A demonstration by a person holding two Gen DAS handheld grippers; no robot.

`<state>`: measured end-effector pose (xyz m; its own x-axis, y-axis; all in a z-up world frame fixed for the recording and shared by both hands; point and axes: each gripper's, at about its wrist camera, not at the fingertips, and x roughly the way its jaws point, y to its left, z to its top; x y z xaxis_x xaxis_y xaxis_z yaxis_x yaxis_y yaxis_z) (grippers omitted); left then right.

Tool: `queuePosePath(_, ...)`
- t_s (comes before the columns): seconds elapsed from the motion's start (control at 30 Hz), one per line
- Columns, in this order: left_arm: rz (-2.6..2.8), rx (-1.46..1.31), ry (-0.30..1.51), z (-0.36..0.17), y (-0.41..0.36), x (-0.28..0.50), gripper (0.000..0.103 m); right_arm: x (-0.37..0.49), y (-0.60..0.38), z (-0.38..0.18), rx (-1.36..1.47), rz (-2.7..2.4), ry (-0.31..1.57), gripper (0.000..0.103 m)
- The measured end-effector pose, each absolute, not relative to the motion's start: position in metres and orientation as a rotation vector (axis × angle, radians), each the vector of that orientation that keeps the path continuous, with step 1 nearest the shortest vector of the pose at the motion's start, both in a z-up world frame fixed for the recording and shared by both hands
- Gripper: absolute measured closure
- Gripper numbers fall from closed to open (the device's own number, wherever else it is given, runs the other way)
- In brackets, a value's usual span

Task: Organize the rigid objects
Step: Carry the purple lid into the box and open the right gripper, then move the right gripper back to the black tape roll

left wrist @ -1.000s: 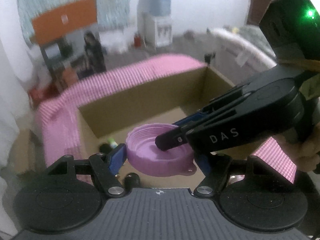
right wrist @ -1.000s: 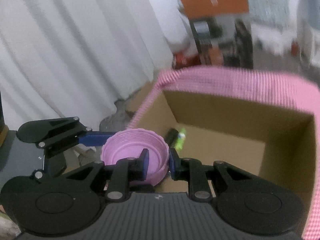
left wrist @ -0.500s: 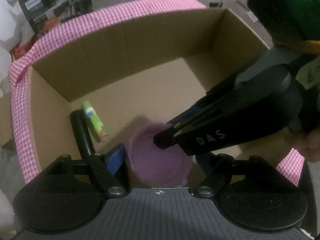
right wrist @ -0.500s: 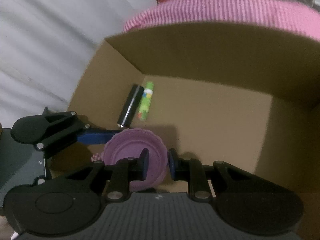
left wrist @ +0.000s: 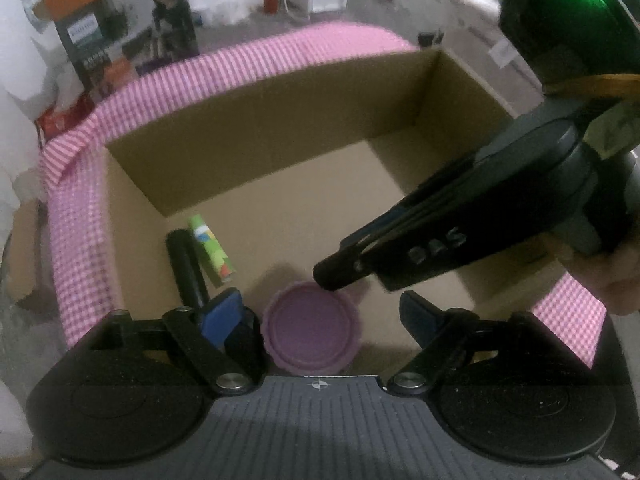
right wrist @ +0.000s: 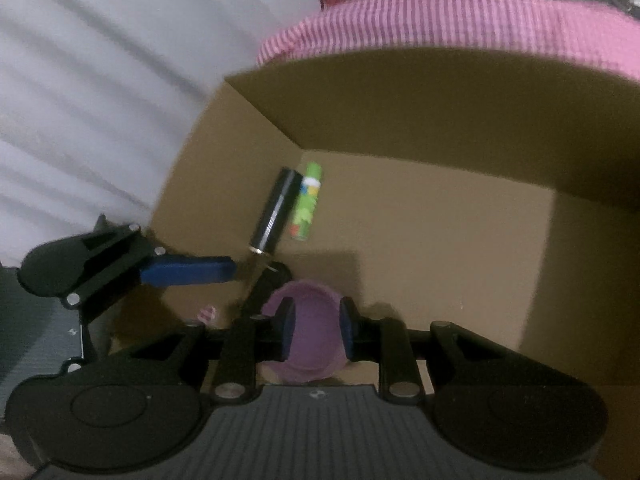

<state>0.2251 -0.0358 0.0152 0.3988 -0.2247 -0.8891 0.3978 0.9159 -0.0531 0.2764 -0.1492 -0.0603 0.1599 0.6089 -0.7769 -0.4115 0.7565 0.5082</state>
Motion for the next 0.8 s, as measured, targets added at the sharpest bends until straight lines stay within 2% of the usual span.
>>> queuePosePath(0.03, -0.396, 0.171, 1.072, 0.02, -0.034, 0.22, 0.016, 0.271, -0.153, -0.054, 0.205, 0.735, 1.183, 0.073)
queuePosePath(0.1, -0.392, 0.157, 1.029, 0.032, -0.03, 0.21, 0.014, 0.257, -0.163, -0.038, 0.218, 0.728, 1.124, 0.062)
queuePosePath(0.17, -0.387, 0.153, 0.981, 0.045, -0.028, 0.197, 0.014, 0.238, -0.171, -0.022, 0.227, 0.729, 1.051, 0.056)
queuePosePath(0.47, -0.38, 0.144, 0.816, 0.077, -0.018, 0.133, 0.012, 0.14, -0.216, 0.023, 0.318, 0.732, 0.81, 0.052)
queuePosePath(0.67, -0.376, 0.157, 0.743, 0.079, -0.012, 0.087, 0.009, 0.084, -0.242, 0.008, 0.444, 0.703, 0.762, 0.052)
queuePosePath(0.8, -0.384, 0.124, 0.772, 0.064, -0.016, 0.071, 0.009, 0.059, -0.256, -0.013, 0.513, 0.68, 0.779, 0.052)
